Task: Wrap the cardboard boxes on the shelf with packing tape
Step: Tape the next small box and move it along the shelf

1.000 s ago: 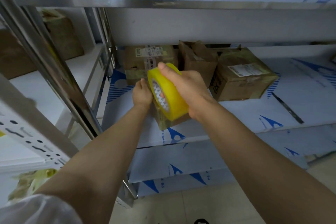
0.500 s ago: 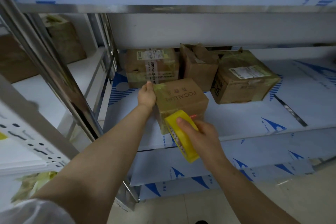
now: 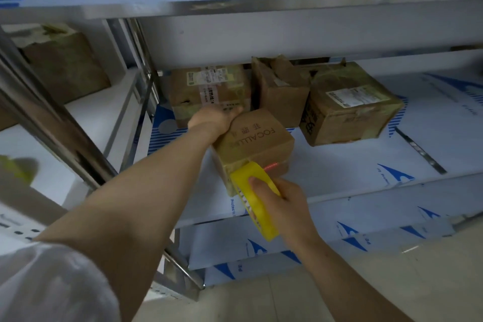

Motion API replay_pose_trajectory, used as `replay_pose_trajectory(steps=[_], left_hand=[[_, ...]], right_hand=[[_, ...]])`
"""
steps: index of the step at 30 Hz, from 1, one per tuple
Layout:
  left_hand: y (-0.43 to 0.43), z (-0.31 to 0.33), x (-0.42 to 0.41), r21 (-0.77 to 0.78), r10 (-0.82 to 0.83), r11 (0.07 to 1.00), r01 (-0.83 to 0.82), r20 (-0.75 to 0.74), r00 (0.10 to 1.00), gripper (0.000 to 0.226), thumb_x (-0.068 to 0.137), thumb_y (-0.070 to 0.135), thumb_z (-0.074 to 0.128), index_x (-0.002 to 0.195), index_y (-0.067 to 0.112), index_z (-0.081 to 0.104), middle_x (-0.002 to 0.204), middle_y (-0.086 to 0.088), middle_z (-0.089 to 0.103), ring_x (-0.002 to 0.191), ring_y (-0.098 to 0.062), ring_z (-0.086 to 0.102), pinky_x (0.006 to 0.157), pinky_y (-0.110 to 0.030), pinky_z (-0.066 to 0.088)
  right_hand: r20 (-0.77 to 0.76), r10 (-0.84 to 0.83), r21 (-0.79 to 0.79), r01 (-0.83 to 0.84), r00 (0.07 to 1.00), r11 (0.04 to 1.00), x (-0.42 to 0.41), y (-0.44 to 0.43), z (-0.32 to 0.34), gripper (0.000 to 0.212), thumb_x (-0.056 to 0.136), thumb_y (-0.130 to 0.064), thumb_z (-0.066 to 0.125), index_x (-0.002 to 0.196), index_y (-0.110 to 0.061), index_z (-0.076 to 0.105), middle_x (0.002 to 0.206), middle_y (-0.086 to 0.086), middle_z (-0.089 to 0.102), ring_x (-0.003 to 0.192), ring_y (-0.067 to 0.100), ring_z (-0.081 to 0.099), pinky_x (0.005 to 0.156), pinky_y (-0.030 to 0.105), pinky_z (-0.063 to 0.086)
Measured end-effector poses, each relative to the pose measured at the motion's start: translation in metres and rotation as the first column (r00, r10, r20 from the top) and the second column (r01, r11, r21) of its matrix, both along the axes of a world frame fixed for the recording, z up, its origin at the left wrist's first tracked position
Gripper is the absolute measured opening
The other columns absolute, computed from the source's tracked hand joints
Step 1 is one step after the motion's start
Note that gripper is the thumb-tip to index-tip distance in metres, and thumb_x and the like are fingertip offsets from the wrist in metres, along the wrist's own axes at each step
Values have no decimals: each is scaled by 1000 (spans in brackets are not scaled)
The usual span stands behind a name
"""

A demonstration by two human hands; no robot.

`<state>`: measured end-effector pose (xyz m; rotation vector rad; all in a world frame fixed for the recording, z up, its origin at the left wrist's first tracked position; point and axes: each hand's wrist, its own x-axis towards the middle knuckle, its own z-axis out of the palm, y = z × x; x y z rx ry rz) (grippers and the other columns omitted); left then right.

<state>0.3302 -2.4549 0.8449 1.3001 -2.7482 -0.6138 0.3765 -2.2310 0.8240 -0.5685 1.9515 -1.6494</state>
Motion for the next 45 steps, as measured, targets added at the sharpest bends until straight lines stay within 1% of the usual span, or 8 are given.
replay_pose_trajectory(steps=[7,12,16,22,28,34,38,45], left_hand=[[-9,-7,-8,101,115,989,-112,-17,993,37,103,21,25,122,5,53,129,-18,54,114,-31,53,85,-31,40],[40,9,6,-356,-65,929,105,121,991,67,98,56,13,133,13,50,133,-20,52,127,-34,43,107,-48,22],[62,-5,15,-191,-103,970,148,226,969,95,84,78,8,153,14,-2,158,-19,5,146,-33,3,115,-53,-4],[73,-5,21,-172,-101,975,140,221,970,103,80,83,8,152,11,-10,156,-21,-14,144,-34,-17,113,-54,-16],[50,2,26,-153,-95,980,123,181,979,105,76,86,22,150,11,17,153,-18,22,140,-35,21,113,-49,18],[16,-9,23,99,76,994,-55,-222,972,55,98,51,36,117,6,62,119,-15,62,107,-32,57,90,-38,49],[6,-17,56,715,474,695,73,-533,701,43,85,40,66,118,13,60,120,-8,64,111,-25,60,99,-38,47],[18,-33,72,918,657,384,99,-347,669,44,88,54,50,111,19,62,109,-10,66,102,-25,61,87,-37,49]], right_hand=[[2,-7,31,7,1000,999,1,-2,-6,54,63,-55,59,61,-2,47,58,15,50,55,21,47,56,32,41],[49,-37,37,36,998,999,-3,-1,-4,49,67,-46,63,58,-1,45,56,13,46,54,21,47,56,32,40],[43,-64,66,61,997,996,-7,-3,-4,47,81,-32,70,44,-17,46,48,1,47,52,16,48,55,27,40],[57,-46,67,42,997,997,-9,-1,-3,33,85,-28,66,62,-6,61,54,1,57,46,6,53,49,19,43],[100,-56,74,48,993,996,-7,-1,-3,34,86,-28,66,69,2,65,61,8,62,50,11,59,55,24,49],[148,-66,70,57,987,996,-8,1,-1,26,85,-28,67,70,-6,64,61,7,62,53,13,59,54,22,49],[147,-66,95,52,987,994,-13,4,1,28,84,-31,69,63,-13,63,61,3,64,58,13,60,58,22,51],[315,192,-49,-186,929,981,-16,7,56,11,80,-27,72,87,-20,68,82,3,71,74,18,66,64,28,56]])
